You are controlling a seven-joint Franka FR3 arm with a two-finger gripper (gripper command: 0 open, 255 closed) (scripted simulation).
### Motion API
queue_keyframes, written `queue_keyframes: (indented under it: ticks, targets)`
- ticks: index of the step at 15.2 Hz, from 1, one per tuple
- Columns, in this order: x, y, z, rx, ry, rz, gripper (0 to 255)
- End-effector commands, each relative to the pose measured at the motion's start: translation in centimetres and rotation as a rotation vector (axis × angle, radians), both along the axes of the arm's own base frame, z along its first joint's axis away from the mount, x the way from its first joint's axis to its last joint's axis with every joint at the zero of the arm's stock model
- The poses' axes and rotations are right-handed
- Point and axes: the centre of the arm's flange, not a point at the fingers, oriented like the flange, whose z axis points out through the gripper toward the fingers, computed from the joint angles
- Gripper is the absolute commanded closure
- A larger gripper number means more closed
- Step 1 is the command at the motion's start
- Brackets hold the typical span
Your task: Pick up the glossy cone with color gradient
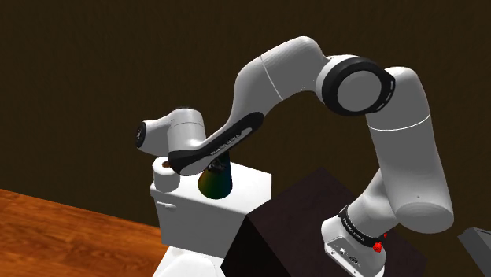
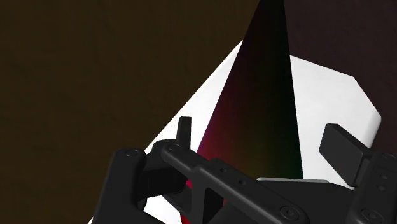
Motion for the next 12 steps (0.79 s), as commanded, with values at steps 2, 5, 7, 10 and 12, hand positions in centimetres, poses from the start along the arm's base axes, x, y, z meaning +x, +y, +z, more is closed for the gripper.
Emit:
queue_keyframes:
  ticks: [2, 5, 7, 10, 12]
  targets:
    - [-0.02, -0.04, -0.41, 0.000, 0.000, 0.000, 255]
    - [-0.01, -0.06, -0.36, 0.000, 0.000, 0.000, 255]
    - [0.00, -0.05, -0.34, 0.000, 0.000, 0.000, 255]
    - [0.00, -0.07, -0.34, 0.000, 0.000, 0.000, 255]
    - [0.01, 0.02, 0.17, 0.000, 0.000, 0.000, 255]
